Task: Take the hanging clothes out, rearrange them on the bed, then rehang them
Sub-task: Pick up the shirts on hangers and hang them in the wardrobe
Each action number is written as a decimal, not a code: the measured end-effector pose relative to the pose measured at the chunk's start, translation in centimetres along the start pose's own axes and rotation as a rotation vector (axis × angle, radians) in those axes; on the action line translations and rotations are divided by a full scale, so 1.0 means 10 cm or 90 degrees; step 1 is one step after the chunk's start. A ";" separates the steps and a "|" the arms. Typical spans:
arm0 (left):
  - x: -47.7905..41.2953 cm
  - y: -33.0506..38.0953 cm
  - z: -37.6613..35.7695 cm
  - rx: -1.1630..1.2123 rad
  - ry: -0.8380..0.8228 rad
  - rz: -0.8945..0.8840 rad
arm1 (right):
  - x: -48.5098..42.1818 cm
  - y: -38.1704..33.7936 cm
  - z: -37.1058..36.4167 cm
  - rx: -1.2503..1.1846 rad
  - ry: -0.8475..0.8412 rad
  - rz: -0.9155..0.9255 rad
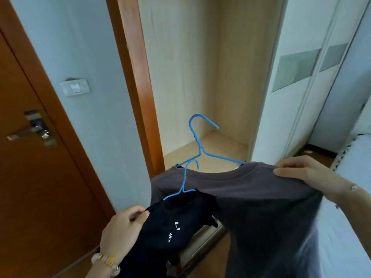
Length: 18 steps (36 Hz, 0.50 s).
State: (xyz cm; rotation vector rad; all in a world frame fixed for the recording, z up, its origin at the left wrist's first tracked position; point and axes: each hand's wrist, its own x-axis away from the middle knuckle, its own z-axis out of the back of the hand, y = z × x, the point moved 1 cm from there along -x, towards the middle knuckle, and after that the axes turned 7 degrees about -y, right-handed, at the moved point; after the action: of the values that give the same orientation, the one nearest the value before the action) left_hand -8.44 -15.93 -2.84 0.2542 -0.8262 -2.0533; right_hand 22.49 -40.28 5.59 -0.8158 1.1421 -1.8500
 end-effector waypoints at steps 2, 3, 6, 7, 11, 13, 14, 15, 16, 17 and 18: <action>-0.10 0.07 -0.05 -0.009 -0.019 -0.025 | 0.01 0.02 0.13 0.007 0.020 -0.010; -0.13 0.12 -0.07 -0.012 -0.029 -0.040 | 0.02 0.03 0.18 0.012 0.022 -0.010; -0.26 0.28 -0.16 0.014 -0.054 -0.071 | 0.09 0.14 0.35 0.004 0.080 -0.019; -0.32 0.32 -0.20 0.040 -0.060 -0.076 | 0.11 0.18 0.41 -0.009 0.092 -0.024; -0.57 0.57 -0.40 0.106 -0.080 -0.082 | 0.16 0.30 0.57 -0.038 0.142 -0.037; -0.69 0.72 -0.50 0.132 -0.091 -0.082 | 0.18 0.36 0.63 -0.023 0.174 -0.054; -0.75 0.80 -0.55 0.143 -0.097 -0.087 | 0.19 0.39 0.68 -0.014 0.193 -0.055; -0.80 0.88 -0.60 0.154 -0.103 -0.093 | 0.19 0.43 0.72 -0.017 0.212 -0.057; -0.84 0.97 -0.64 0.170 -0.110 -0.096 | 0.19 0.46 0.77 -0.021 0.234 -0.060; -0.89 1.04 -0.69 0.193 -0.119 -0.097 | 0.19 0.50 0.82 -0.021 0.251 -0.063; -0.94 1.10 -0.74 0.222 -0.132 -0.089 | 0.19 0.52 0.86 -0.017 0.264 -0.067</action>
State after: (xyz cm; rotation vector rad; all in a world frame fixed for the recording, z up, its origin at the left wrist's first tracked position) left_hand 7.79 -16.14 -2.53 0.3003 -1.3306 -2.0784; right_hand 30.28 -46.85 4.34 -0.5241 1.4012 -2.1603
